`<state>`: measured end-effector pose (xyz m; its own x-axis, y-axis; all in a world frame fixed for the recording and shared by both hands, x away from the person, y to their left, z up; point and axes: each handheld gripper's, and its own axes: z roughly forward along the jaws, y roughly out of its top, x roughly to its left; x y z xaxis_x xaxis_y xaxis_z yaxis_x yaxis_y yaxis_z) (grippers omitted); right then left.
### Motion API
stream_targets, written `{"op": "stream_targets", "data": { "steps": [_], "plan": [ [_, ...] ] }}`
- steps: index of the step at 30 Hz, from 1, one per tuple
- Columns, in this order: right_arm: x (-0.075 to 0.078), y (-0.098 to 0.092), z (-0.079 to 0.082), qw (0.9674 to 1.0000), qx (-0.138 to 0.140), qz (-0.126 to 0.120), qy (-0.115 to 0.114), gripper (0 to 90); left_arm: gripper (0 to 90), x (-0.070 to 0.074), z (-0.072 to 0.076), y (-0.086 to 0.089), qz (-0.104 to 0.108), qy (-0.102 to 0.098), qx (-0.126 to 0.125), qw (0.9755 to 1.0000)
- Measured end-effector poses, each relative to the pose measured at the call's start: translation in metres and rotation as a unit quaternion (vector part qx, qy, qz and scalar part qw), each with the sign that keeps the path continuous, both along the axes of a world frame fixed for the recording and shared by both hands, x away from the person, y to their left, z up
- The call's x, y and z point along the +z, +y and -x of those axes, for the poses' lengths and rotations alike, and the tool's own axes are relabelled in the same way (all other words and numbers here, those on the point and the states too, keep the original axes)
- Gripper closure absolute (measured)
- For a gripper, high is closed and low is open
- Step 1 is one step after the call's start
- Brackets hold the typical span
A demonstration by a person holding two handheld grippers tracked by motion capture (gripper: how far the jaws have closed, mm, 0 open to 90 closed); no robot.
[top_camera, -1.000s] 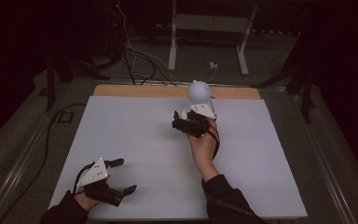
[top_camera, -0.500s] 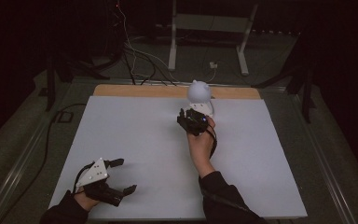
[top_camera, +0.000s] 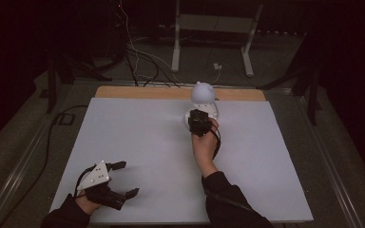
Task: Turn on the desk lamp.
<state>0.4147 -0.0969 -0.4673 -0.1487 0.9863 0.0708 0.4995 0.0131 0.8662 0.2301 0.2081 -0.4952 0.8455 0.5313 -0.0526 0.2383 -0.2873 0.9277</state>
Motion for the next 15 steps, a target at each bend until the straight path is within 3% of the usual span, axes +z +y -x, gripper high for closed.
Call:
{"op": "stream_targets", "data": {
  "steps": [15],
  "plan": [
    [-0.0082,0.0012,-0.0071,0.9999,0.0,0.006,0.014,90.0,0.4,-0.0004,-0.0003,0.0,-0.001,0.0,0.001,1.0]
  ]
}}
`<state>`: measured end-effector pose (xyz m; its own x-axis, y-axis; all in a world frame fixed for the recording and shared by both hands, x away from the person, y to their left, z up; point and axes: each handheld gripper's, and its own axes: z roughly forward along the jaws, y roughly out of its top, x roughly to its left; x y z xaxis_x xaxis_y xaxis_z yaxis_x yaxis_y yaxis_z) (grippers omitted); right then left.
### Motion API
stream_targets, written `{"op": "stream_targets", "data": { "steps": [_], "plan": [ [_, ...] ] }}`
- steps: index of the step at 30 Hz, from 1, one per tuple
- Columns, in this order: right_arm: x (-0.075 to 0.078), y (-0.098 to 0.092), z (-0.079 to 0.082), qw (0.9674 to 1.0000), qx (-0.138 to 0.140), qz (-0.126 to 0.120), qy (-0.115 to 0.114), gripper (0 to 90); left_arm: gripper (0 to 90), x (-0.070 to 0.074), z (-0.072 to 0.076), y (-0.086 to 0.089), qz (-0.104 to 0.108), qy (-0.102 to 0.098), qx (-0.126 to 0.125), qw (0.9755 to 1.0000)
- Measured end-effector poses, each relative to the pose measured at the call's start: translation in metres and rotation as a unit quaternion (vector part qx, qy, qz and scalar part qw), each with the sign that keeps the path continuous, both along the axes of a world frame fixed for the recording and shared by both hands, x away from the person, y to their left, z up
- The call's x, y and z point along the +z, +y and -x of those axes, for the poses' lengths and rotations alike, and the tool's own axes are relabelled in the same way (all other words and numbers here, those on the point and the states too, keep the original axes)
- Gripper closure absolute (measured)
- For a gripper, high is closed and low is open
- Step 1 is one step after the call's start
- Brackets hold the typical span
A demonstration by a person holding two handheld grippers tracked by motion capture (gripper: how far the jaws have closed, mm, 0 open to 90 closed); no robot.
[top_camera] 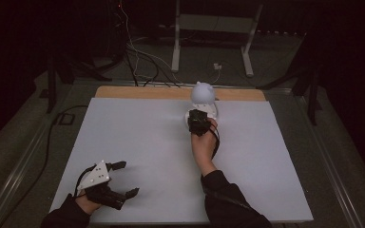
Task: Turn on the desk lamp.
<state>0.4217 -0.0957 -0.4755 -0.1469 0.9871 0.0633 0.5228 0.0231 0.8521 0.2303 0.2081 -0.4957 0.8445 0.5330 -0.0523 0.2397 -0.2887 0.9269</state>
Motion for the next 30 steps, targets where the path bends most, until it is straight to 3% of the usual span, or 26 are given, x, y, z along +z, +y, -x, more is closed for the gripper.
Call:
{"op": "stream_targets", "data": {
  "steps": [30],
  "plan": [
    [-0.031,0.0,-0.016,0.9989,-0.011,0.012,0.044,90.0,0.4,0.0,0.001,0.0,0.0,-0.001,-0.002,1.0]
  ]
}}
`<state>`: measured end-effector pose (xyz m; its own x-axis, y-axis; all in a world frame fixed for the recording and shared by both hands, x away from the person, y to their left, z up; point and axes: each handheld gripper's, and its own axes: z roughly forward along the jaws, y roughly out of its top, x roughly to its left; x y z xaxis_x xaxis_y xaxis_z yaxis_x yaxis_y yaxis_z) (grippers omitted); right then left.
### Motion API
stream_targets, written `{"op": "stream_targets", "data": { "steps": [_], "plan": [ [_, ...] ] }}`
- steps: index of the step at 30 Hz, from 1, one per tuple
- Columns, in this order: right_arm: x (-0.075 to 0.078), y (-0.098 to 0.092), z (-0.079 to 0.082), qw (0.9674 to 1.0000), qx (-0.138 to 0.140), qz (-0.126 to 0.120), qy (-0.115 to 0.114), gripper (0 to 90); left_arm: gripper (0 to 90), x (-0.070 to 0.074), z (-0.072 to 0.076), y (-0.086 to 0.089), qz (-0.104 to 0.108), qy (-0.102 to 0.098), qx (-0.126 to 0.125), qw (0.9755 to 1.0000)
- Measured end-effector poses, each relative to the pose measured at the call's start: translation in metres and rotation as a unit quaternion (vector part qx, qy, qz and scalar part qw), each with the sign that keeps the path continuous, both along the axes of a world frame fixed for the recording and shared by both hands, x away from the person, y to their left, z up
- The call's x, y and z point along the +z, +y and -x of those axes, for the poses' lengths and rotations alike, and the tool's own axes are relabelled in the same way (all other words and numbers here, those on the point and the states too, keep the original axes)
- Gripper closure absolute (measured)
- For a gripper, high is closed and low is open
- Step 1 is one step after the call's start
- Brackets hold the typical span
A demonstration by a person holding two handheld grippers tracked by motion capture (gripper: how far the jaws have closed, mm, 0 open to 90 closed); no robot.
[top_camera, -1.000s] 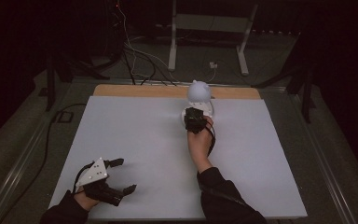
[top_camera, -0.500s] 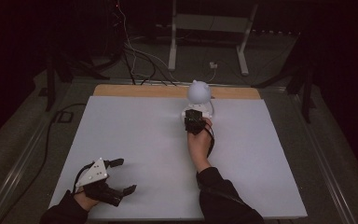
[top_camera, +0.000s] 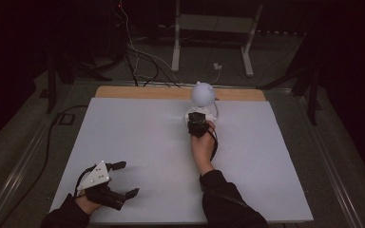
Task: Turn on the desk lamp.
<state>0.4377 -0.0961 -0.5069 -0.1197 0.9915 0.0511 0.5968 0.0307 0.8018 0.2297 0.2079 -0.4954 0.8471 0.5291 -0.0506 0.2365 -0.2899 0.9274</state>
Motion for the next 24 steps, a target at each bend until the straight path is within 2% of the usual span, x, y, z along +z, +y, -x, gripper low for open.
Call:
{"op": "stream_targets", "data": {
  "steps": [17,24],
  "plan": [
    [-0.004,0.0025,0.0005,1.0,0.005,0.007,0.0,90.0,0.4,0.0,0.0003,-0.0004,-0.002,0.0,0.0,1.0],
    [-0.0051,0.0063,0.0016,0.9998,0.006,0.021,-0.003,90.0,0.4,0.0001,0.0004,-0.0003,-0.002,0.0,-0.001,1.0]
  ]
}}
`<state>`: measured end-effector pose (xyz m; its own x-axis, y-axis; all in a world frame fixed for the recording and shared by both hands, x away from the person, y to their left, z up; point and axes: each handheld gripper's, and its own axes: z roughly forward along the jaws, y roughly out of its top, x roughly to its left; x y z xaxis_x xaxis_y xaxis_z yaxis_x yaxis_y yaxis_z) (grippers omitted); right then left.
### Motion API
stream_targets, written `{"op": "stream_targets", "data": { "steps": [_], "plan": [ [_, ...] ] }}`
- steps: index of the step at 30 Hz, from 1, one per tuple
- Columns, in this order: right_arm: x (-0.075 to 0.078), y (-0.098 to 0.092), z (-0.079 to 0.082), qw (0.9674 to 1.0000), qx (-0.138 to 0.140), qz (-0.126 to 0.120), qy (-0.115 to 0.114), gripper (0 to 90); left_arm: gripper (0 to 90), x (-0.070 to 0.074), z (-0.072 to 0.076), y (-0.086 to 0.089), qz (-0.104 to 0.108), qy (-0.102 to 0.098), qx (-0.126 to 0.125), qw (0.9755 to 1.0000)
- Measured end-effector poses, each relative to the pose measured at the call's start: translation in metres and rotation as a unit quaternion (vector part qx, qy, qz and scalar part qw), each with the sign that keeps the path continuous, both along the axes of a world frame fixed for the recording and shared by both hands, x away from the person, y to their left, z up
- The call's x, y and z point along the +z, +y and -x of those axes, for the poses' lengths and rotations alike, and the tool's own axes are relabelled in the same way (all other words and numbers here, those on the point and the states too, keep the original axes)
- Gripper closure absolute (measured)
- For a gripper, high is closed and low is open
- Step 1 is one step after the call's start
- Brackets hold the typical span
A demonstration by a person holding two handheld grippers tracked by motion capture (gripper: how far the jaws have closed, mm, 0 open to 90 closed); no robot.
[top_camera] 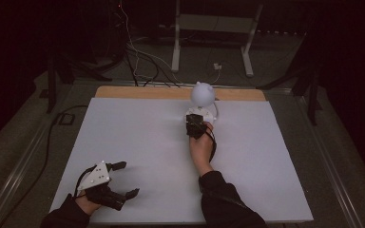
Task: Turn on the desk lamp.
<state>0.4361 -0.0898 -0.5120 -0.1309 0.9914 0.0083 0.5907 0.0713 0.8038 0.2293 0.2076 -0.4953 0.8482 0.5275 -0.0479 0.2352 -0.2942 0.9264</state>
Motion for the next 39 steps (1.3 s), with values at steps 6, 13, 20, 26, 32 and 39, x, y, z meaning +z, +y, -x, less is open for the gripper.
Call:
{"op": "stream_targets", "data": {
  "steps": [6,13,20,26,32,39],
  "plan": [
    [0.004,-0.004,0.001,0.9999,-0.001,-0.008,-0.015,90.0,0.4,0.0,0.0,0.0,0.002,0.0,0.0,1.0],
    [0.002,-0.005,-0.002,1.0,-0.004,-0.003,-0.006,90.0,0.4,0.0,0.0,0.0,0.001,0.0,0.0,1.0],
    [0.0,-0.003,-0.001,1.0,-0.003,0.004,-0.007,90.0,0.4,0.0,0.0,0.0,0.001,0.0,0.0,1.0],
    [-0.002,-0.001,0.001,0.9997,0.0,0.017,-0.015,90.0,0.4,0.0,0.0,0.0,0.0,0.001,0.0,1.0],
    [0.002,-0.003,0.003,0.9997,0.007,0.01,-0.023,90.0,0.4,0.0,0.0,0.0,0.001,0.0,0.0,1.0],
    [0.019,-0.005,0.012,0.9986,0.035,-0.02,-0.034,81.9,0.4,0.0,0.0,0.0,0.0,0.0,0.0,1.0]
  ]
}}
